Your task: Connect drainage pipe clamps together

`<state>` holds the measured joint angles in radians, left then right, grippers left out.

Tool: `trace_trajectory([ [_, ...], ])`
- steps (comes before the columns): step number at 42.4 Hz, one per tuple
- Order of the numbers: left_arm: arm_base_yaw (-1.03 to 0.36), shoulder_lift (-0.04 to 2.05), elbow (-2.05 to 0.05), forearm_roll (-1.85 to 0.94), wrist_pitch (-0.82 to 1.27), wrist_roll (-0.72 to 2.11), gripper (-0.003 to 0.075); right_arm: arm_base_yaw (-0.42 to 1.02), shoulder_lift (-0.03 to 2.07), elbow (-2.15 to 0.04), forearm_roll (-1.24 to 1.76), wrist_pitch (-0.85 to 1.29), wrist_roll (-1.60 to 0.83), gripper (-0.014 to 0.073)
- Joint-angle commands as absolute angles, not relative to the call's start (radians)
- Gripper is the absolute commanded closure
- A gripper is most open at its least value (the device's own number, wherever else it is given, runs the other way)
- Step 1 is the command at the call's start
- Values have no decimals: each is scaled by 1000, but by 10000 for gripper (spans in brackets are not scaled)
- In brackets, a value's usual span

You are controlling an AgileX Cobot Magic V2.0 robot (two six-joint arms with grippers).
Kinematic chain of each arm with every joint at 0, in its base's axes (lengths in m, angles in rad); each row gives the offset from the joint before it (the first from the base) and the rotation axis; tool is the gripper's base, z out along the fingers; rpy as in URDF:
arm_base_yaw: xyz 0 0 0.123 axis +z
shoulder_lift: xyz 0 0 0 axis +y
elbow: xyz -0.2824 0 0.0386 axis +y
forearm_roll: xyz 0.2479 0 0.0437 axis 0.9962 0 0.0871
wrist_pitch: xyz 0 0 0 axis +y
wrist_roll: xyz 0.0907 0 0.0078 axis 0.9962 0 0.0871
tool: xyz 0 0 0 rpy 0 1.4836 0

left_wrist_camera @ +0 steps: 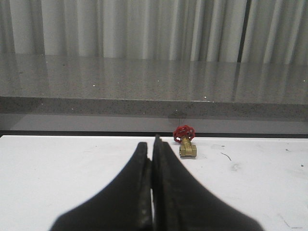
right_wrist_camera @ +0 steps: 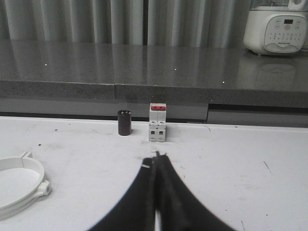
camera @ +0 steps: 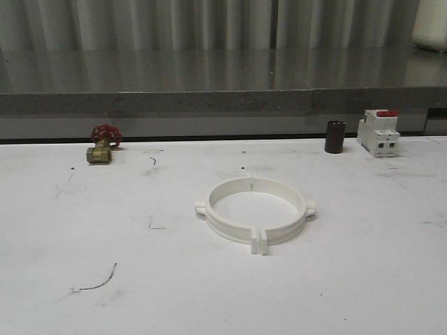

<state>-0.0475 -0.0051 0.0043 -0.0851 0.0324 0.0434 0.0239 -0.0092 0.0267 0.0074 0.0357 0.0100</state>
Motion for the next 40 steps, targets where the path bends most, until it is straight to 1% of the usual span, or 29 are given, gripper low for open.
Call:
trace_trajectory([
  [1, -48, -15, 27, -85, -51, 37, 741, 17, -26, 23, 32, -55, 24, 661],
  [6, -48, -15, 27, -85, -51, 37, 741, 2, -27, 23, 35, -57, 97, 661],
  [40, -48, -15, 27, -85, -51, 37, 741, -3, -26, 23, 34, -46, 97, 661],
])
